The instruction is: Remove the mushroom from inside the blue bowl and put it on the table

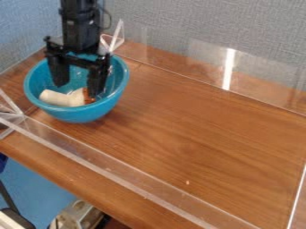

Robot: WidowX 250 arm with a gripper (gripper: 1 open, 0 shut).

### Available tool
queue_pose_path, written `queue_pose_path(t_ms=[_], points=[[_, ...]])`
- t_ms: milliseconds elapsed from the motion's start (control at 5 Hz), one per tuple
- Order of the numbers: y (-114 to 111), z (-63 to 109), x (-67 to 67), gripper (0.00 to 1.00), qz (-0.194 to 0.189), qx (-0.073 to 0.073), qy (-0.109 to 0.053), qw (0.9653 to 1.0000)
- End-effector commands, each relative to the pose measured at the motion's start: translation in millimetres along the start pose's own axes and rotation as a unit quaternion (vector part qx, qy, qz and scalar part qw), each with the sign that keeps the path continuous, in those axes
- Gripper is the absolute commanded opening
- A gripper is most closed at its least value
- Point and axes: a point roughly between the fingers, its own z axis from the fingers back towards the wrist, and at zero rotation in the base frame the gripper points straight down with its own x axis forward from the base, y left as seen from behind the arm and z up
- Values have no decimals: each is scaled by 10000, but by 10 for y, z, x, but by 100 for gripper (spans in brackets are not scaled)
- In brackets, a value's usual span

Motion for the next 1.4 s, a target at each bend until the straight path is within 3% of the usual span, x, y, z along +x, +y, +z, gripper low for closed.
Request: queue_pose_path(t_ms=[0,600,1200], points=[[89,-17,27,100,78,105,-74,9999],[185,-297,151,100,207,156,167,9995],[184,-382,198,100,212,196,268,9992]])
